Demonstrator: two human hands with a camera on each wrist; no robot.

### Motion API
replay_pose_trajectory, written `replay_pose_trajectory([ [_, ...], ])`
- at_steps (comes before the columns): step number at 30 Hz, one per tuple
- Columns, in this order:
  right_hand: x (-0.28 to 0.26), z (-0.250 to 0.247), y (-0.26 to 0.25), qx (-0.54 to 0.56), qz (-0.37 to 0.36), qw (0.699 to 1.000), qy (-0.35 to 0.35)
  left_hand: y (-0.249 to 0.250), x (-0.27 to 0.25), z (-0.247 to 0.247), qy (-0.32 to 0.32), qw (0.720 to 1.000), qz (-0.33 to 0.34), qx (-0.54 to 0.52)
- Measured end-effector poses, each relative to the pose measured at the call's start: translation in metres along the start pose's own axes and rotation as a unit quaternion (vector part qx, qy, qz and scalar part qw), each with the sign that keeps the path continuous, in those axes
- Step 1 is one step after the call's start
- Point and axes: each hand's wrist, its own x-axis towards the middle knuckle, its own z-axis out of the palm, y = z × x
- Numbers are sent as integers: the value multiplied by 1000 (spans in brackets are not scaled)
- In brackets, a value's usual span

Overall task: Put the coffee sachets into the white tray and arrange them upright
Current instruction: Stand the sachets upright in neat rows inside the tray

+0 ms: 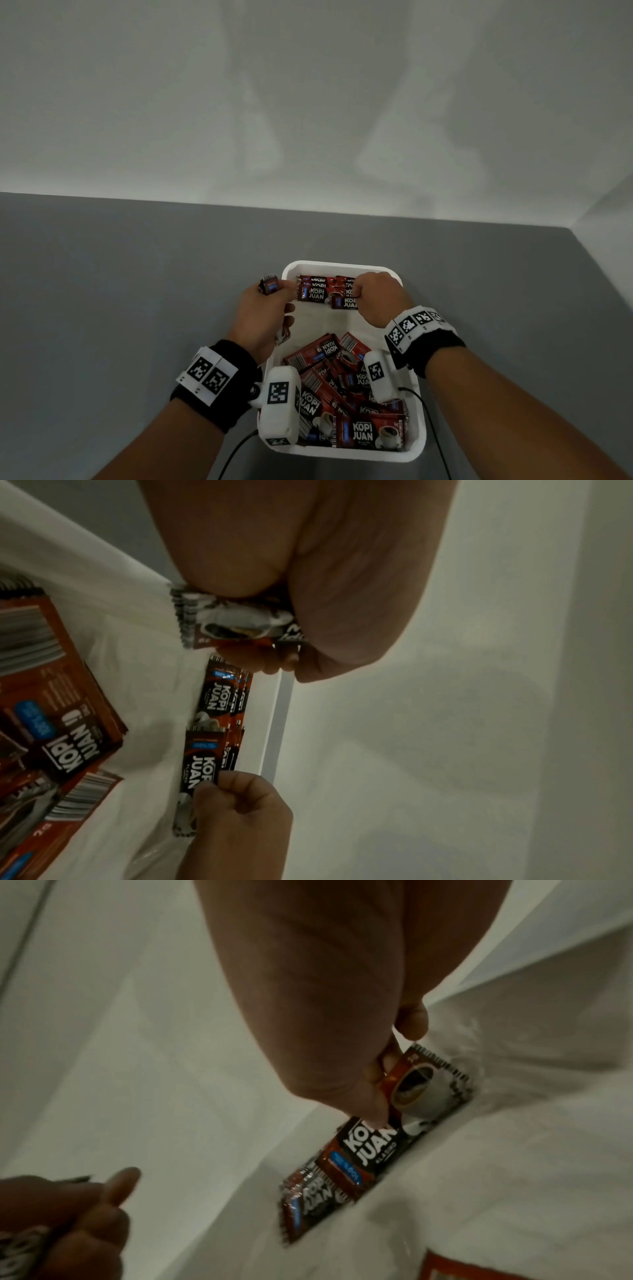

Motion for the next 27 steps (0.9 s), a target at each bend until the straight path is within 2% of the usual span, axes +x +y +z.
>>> replay_pose_trajectory([
  [4, 12, 8, -2, -89, -11, 996, 5, -1, -1, -3, -3, 1000, -24, -10],
  [7, 16, 9, -4, -116, -19, 993, 11, -2, -1, -4, -9, 1000, -26, 1],
  [12, 7, 7, -5, -66, -23, 997, 10, -1, -1, -5, -16, 999, -36, 16],
  [16, -12, 12, -5, -16, -57, 996, -69, 3, -3, -3, -22, 999, -48, -3],
  [21, -18, 24, 0, -78, -82, 993, -43, 8, -3, 3, -25, 994, -89, -54],
  [27, -21, 25, 0, -81, -75, 993, -48, 11, -6, 11, -45, 996, -69, -41],
])
